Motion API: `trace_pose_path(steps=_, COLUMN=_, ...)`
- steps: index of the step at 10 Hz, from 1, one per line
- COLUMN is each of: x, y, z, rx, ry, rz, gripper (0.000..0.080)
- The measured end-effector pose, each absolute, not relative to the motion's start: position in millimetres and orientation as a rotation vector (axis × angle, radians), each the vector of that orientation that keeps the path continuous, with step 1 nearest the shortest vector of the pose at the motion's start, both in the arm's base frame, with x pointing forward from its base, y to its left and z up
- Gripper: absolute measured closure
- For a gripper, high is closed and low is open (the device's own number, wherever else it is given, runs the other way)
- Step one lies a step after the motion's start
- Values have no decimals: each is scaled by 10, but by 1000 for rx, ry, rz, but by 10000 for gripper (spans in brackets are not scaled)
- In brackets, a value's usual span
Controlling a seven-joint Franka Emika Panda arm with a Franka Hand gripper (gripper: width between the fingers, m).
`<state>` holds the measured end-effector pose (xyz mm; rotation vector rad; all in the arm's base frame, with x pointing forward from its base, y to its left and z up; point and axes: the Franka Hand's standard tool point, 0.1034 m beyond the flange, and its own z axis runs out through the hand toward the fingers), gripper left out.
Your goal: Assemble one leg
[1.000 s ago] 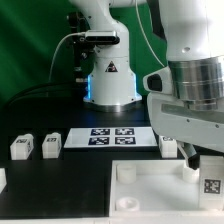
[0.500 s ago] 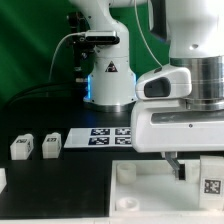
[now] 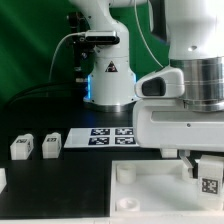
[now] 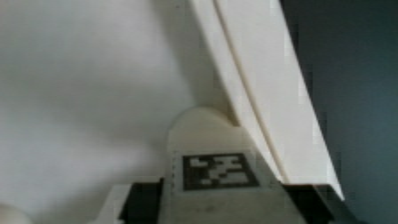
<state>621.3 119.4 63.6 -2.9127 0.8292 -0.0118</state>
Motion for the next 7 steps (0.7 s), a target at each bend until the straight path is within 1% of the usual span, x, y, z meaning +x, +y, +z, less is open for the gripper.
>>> trace_pose_path(steps=1, x=6212, y=1199, z=636, rx=-2885, ry=915, rz=-6, gripper=509)
trace_pose_path(steps=3, x=6268, y=1208, z=676, rx=-2641, ry=1424, rz=41, gripper=509)
trace_pose_path(steps=5, x=6301, y=1229, z=705, rx=-2190, ry=1987, rz=141, gripper=509)
trace_pose_path(steps=7, x=6331, y=1232, z=712, rx=-1822, ry=2291, rz=218, gripper=509)
